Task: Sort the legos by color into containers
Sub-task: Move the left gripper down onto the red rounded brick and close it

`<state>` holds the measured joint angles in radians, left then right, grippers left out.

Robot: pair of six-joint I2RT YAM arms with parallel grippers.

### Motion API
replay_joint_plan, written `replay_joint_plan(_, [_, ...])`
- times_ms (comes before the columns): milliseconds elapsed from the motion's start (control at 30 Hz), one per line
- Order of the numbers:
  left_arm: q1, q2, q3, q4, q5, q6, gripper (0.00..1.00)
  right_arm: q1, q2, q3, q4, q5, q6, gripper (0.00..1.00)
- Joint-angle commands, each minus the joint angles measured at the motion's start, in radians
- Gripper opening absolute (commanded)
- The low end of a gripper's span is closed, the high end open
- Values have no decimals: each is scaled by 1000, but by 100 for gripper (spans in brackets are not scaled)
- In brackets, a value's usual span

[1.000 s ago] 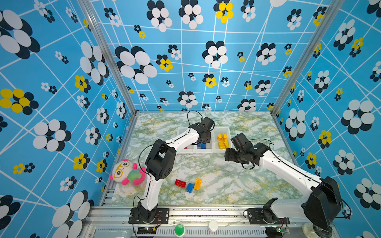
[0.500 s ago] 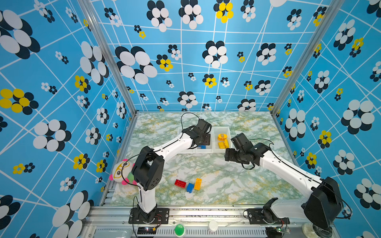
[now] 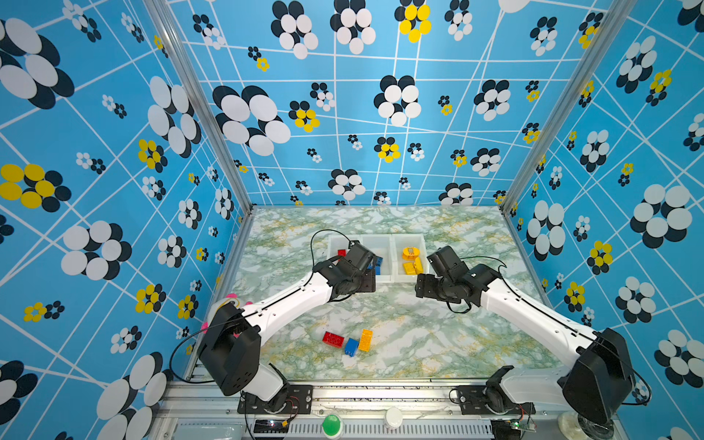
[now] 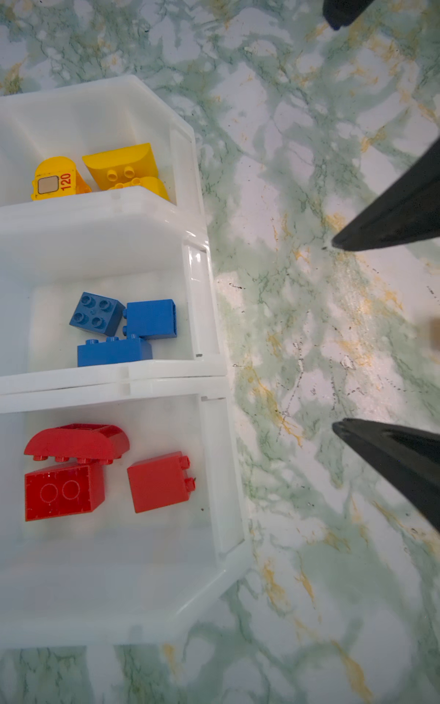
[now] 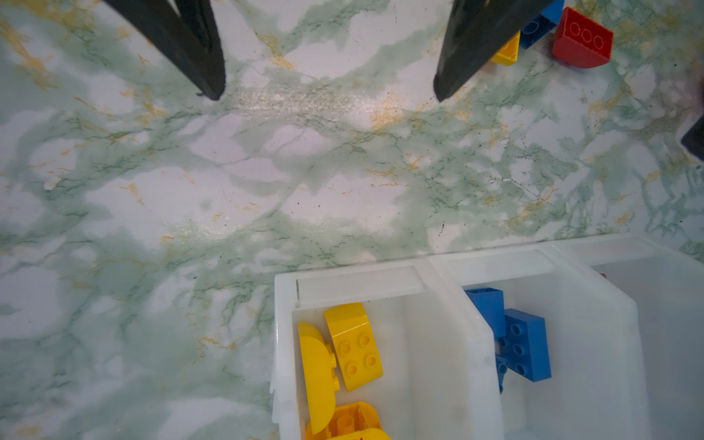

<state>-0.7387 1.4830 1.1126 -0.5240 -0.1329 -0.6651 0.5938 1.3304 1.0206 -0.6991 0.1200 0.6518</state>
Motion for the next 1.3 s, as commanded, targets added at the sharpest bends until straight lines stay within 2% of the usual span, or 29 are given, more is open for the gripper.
replay_joint_plan(0, [-19, -76, -51, -82, -48, -91, 73, 9, -23, -4, -17, -13, 12, 88])
replay_joint_plan(333, [-66, -253, -164, -219, -89, -292, 81, 24, -20, -15, -3, -19, 20, 88])
replay_joint_plan(600, [-81, -296, -218, -323, -53, -467, 84, 29, -15, -13, 0, -20, 16, 88])
replay_joint_plan(800, [-100, -332, -305, -303, -4, -632, 86, 28, -25, -24, 8, -20, 16, 88])
replay_joint_plan(1033, [-153, -339, -343, -329, -37, -808, 90, 29, -27, -39, 12, -20, 10, 89])
replay_joint_plan(1267, [-166, -302, -393, -254, -25, -907, 92, 28, -20, -35, 15, -19, 9, 89])
